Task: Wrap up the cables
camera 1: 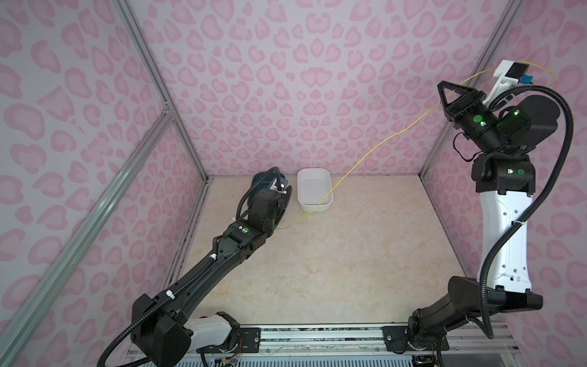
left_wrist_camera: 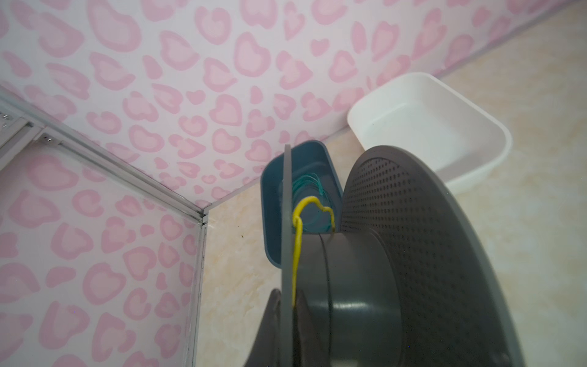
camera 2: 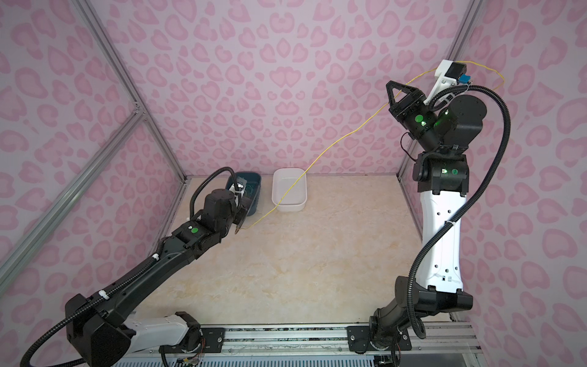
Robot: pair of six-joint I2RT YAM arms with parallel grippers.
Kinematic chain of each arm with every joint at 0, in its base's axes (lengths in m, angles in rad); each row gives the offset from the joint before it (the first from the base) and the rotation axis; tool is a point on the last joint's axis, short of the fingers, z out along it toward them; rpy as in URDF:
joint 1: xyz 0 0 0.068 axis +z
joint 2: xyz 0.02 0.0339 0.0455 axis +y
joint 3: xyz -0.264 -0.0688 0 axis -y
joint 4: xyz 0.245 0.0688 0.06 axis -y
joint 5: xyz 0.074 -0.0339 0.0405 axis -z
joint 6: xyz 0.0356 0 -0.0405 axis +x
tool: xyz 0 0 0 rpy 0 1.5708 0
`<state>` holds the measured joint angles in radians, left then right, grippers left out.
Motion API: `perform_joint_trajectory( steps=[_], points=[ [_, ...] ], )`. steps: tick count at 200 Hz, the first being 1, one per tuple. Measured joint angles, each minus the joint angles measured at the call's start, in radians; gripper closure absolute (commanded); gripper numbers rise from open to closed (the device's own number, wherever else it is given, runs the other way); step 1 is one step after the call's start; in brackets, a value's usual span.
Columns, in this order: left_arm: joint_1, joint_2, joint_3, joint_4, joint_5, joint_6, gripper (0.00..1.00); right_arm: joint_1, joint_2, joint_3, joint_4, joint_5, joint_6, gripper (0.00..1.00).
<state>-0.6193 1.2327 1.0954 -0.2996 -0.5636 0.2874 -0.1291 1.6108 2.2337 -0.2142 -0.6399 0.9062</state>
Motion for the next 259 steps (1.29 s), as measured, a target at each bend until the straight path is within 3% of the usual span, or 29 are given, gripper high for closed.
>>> perform_joint_trajectory(
  steps=[41,73,160,259],
  points=[
    [-0.112,-0.135,-0.090,-0.145,0.020,0.031,0.96,-0.040,0.045,0.028,-0.017,0.019,-0.010,1.00],
    [-0.147,-0.224,-0.094,-0.204,0.068,0.046,0.96,-0.048,0.055,0.028,-0.049,0.055,-0.045,1.00],
    [-0.152,-0.447,-0.060,-0.352,0.234,0.075,0.96,0.026,0.040,-0.026,-0.121,0.196,-0.234,1.00],
    [-0.152,-0.503,0.079,-0.480,0.330,0.048,0.96,0.198,0.129,-0.283,-0.052,0.373,-0.273,1.00]
  ],
)
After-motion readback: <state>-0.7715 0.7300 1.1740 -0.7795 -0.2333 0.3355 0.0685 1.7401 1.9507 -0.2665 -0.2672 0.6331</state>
